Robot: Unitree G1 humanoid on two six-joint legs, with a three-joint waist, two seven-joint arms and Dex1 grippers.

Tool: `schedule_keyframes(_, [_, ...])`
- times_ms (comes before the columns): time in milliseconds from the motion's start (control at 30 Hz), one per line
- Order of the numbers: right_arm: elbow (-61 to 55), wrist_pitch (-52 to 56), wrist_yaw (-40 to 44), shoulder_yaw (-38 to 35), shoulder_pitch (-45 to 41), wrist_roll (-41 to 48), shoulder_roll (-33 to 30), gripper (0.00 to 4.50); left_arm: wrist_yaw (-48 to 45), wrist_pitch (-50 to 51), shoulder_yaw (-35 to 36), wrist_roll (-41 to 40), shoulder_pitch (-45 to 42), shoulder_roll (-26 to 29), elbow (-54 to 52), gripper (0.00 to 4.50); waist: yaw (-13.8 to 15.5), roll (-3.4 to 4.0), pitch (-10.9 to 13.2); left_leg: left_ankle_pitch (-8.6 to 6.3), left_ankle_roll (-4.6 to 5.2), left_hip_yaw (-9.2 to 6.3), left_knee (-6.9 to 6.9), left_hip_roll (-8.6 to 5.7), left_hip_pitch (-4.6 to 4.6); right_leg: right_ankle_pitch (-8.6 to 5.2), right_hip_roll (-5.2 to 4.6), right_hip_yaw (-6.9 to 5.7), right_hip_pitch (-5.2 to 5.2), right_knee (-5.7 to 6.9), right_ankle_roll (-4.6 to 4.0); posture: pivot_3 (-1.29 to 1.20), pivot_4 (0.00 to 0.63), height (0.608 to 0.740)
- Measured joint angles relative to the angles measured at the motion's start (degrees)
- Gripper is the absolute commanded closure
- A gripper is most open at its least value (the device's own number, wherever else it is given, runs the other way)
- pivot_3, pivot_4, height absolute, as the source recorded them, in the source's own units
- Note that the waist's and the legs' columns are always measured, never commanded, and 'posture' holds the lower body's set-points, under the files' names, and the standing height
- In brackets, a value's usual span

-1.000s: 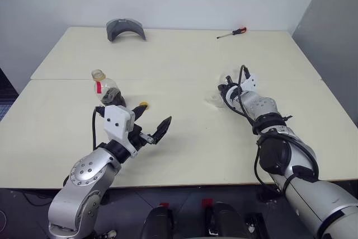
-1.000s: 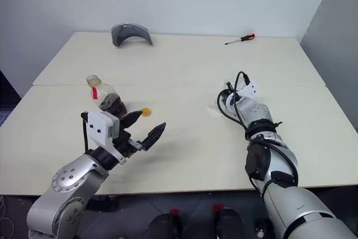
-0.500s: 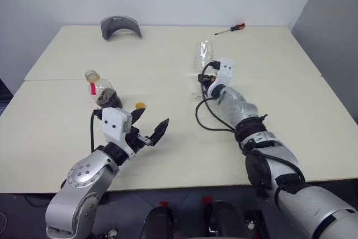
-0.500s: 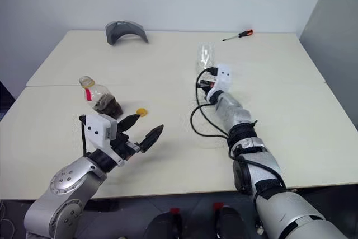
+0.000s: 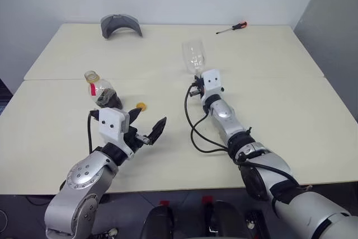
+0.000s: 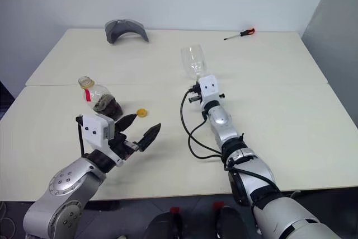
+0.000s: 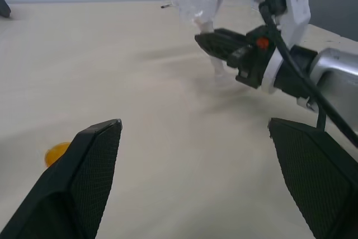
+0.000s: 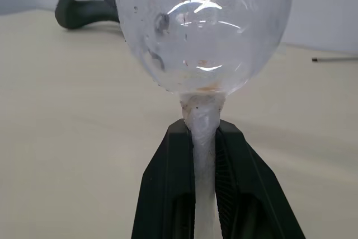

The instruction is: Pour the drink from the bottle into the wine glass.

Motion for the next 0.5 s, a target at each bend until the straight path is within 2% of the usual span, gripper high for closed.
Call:
schedule_keyframes(267, [-3.79, 3.17, 2.29, -1.28, 2.11, 0.91, -0.57, 4.32, 0.64, 0.00, -0.94, -0.02, -0.17, -0.33, -0.22, 0.00, 0.08, -0.03, -0.03, 0.02, -0.02, -0.06, 0.05, 0.00, 0.11, 0.00, 0.02, -0.03, 0.10, 0.10, 0.01, 0.00, 0.150, 0.740])
schedule_keyframes(500, [-14.99, 10.01, 5.37, -1.59, 7.51, 2.24, -3.68, 4.32, 0.98, -0.01, -1.27, -0.05, 0.30, -0.43, -0.27, 0.00, 0.46, -0.05, -0.05, 0.03, -0.01, -0.08, 0.07, -0.03, 0.10, 0.00, 0.00, -0.04, 0.13, 0.10, 0.01, 0.00, 0.150, 0.740])
